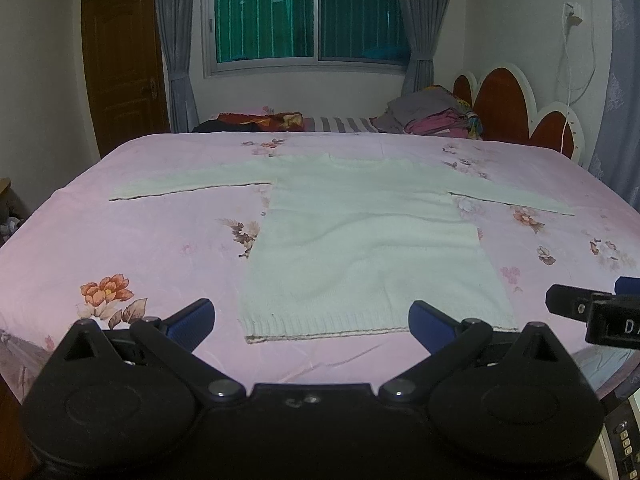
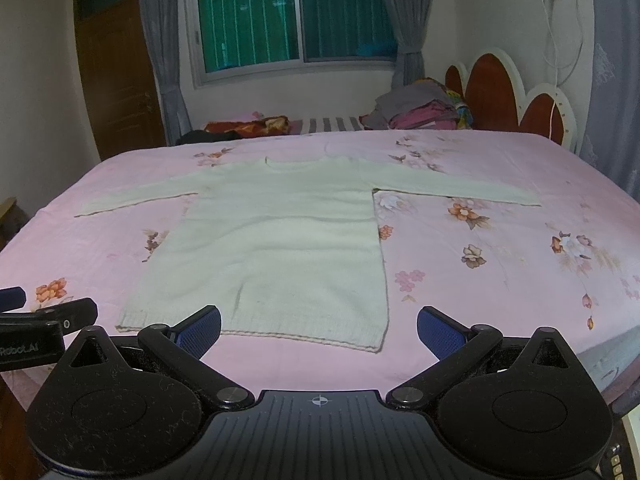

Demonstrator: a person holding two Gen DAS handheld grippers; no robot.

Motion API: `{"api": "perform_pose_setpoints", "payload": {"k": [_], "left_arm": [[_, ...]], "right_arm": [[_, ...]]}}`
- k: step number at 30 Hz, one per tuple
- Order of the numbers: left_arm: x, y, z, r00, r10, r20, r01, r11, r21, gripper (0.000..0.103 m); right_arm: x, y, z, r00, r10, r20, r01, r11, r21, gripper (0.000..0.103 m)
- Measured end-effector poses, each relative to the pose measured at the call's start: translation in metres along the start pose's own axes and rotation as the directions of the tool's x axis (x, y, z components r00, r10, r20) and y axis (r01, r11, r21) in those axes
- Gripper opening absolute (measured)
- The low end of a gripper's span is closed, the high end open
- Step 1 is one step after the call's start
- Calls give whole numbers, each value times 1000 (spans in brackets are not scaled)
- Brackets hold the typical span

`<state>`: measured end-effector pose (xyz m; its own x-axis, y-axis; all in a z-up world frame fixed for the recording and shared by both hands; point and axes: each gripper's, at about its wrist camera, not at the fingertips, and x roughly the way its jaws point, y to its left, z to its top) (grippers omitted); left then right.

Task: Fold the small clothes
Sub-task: 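Move the right tool down to the sleeve cuff nearest it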

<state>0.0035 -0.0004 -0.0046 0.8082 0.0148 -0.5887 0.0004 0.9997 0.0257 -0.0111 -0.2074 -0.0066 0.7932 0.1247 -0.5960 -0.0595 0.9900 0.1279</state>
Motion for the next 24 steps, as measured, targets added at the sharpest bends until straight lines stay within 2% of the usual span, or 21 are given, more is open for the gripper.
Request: {"api": "perform_pose_setpoints", "payload": {"k": [7, 12, 24], "left_arm": [[19, 2, 16, 1000, -7, 19, 7, 1000, 8, 103], [50, 5, 36, 999, -29, 26, 28, 999, 16, 103], [121, 20, 88, 994, -108, 28, 105, 992, 73, 103]], "right_arm": [[16, -3, 12, 1000, -6, 11, 6, 1000, 5, 103], [40, -1, 31, 1000, -20, 19, 20, 1000, 9, 103], [103, 1, 87, 993, -113, 35, 110, 992, 55, 103]]}}
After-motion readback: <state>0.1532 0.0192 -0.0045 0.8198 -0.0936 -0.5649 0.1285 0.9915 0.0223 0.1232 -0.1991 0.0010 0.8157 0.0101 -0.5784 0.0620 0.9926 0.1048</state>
